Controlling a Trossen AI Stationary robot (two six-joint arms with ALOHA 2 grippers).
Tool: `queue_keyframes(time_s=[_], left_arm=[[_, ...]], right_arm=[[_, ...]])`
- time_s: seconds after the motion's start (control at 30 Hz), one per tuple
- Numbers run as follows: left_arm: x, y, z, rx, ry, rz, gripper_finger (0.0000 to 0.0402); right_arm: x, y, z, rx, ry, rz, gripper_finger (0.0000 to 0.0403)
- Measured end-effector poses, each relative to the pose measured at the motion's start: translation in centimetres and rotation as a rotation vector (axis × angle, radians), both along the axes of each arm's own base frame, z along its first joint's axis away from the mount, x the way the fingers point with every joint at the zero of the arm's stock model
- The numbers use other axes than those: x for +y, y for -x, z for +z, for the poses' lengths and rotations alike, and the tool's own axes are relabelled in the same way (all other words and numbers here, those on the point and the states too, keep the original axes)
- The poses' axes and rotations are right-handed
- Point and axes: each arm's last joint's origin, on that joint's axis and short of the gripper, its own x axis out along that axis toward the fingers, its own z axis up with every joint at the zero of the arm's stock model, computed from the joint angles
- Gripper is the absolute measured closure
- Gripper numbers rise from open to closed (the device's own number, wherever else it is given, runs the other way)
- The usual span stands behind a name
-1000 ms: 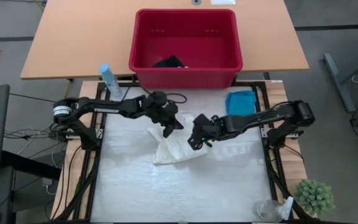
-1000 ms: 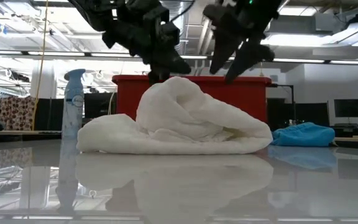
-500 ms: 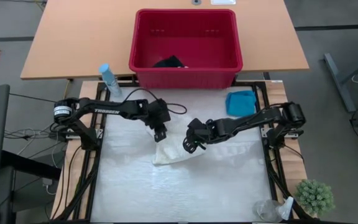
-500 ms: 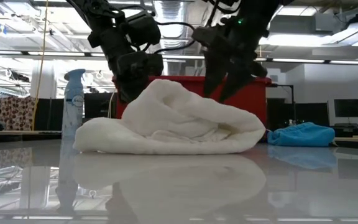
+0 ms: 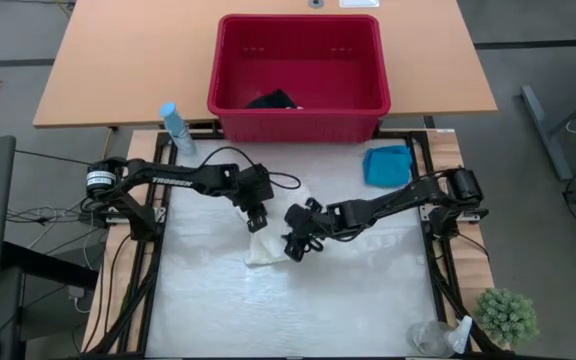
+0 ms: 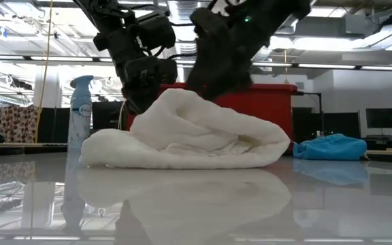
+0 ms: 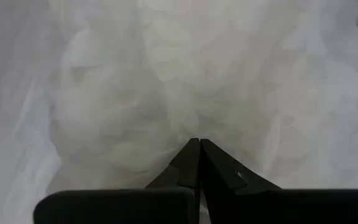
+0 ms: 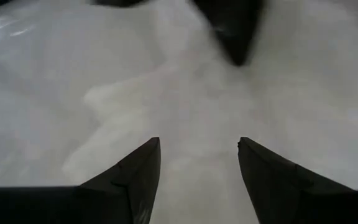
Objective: Fold laundry
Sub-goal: Fold the white blouse
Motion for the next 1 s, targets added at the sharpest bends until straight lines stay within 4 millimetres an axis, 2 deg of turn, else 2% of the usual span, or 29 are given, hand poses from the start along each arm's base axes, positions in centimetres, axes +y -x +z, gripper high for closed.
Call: queue_keyframes(time_s=[0.13,0.4,0.47,0.6,0.7,0.83,0.93,1.0], left_arm=[[-0.1,0.6,-0.8,0.040,0.020,0.014,0.0401],[-0.3,1.1,-1.6,0.066,0.042,0.027,0.0401],[-0.4,1.3,-1.4,0.067,0.061,0.018,0.0402],[-0.5,2.0,0.6,0.039,0.061,0.019,0.0401],[-0.5,2.8,2.9,0.007,0.036,0.073,0.0401],[-0.4,3.6,6.5,-0.174,-0.083,0.166,0.0401],[-0.3,3.7,6.7,-0.301,-0.176,0.175,0.0401],[-0.1,3.4,6.0,-0.385,-0.120,0.130,0.0401]], right_arm=[[0.0,-1.6,-1.9,-0.030,-0.041,0.089,0.0180],[0.3,-3.4,-7.1,0.010,-0.051,0.114,0.0196],[0.3,-3.7,-7.9,0.009,-0.057,0.109,0.0198],[0.3,-4.0,-8.5,0.004,-0.061,0.102,0.0200],[0.3,-3.9,-8.5,0.007,-0.049,0.112,0.0200],[0.3,-3.9,-8.5,0.012,-0.038,0.123,0.0200],[0.3,-3.9,-8.6,0.012,-0.038,0.123,0.0200],[0.3,-3.9,-8.6,0.012,-0.039,0.124,0.0200]])
